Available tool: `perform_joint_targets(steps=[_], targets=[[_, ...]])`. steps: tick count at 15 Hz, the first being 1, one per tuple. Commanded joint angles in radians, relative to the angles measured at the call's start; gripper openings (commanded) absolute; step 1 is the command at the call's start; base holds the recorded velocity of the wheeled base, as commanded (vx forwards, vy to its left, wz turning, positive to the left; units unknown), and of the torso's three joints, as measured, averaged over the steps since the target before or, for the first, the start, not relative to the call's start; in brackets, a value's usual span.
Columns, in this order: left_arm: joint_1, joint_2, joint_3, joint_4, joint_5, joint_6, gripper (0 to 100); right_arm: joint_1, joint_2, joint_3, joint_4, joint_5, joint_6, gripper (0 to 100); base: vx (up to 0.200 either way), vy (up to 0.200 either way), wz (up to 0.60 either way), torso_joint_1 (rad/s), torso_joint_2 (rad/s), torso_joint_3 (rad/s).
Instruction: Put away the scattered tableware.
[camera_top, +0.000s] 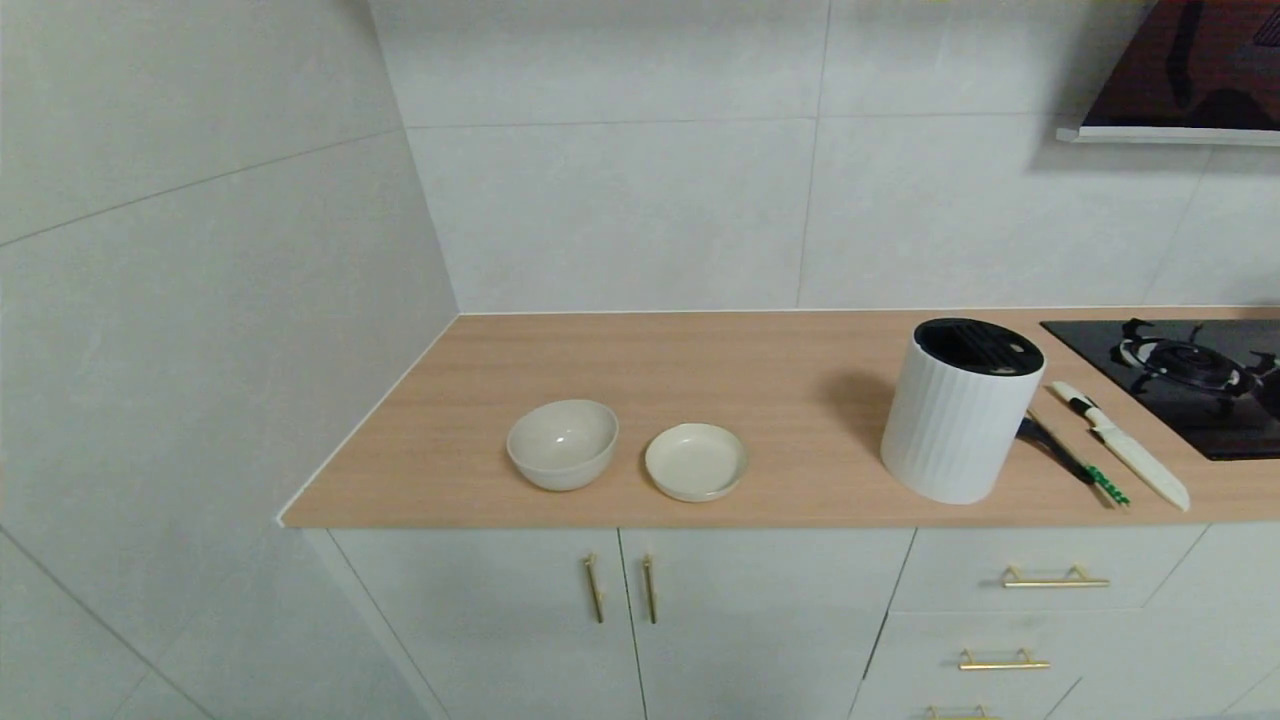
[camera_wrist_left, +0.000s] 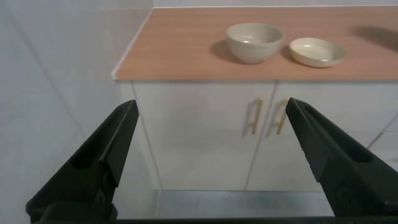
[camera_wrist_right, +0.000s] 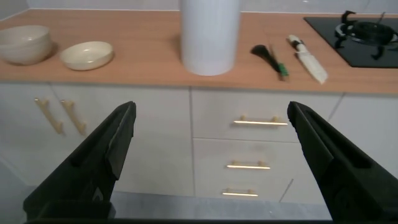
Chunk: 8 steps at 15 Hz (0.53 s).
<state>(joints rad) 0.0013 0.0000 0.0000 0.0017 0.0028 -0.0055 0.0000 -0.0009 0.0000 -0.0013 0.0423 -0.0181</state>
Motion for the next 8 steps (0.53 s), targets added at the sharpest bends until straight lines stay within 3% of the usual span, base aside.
perform_joint_targets(steps=[1,7,8], targets=[[0.000,0.000,0.000,0.000,0.000,-0.001,100,0.000,0.001,0.000,0.000,0.001,0.000,100,0.000,0.200,0.00,0.002,0.00,0.007],[0.000,0.000,0.000,0.000,0.000,-0.001,100,0.000,0.001,0.000,0.000,0.001,-0.002,100,0.000,0.200,0.00,0.003,0.00,-0.002],[0.000,0.000,0.000,0.000,0.000,0.001,100,0.000,0.001,0.000,0.000,0.001,0.000,100,0.000,0.000,0.00,0.000,0.00,0.000]])
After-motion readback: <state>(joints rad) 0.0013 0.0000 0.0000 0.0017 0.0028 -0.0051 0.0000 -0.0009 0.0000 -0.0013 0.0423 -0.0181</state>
